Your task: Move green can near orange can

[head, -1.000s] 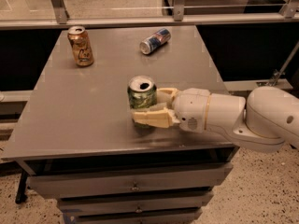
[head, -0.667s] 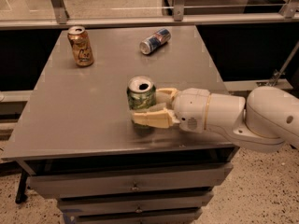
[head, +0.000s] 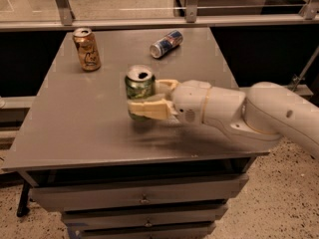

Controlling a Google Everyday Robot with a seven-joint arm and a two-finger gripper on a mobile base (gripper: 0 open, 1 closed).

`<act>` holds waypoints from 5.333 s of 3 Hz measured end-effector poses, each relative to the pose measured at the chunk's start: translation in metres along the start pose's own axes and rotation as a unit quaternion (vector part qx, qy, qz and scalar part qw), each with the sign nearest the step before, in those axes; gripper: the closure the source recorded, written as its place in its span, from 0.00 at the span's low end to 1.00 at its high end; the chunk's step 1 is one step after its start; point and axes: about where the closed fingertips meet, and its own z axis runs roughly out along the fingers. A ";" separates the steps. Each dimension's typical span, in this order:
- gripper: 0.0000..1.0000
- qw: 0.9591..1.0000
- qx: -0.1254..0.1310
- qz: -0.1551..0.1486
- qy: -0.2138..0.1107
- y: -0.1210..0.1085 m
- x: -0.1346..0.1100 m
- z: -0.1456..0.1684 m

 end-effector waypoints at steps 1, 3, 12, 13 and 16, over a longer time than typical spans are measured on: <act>1.00 1.000 -0.002 -0.016 -0.010 -0.035 -0.020 0.046; 1.00 0.999 0.004 -0.046 -0.014 -0.115 -0.040 0.132; 0.00 0.999 -0.005 -0.026 0.032 -0.158 0.021 0.198; 0.00 0.999 0.000 -0.026 0.027 -0.151 0.023 0.175; 0.00 0.994 0.077 -0.075 -0.018 -0.162 0.009 -0.011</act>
Offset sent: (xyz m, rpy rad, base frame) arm 0.1897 0.0886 0.0342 -0.0154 -0.1212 0.0214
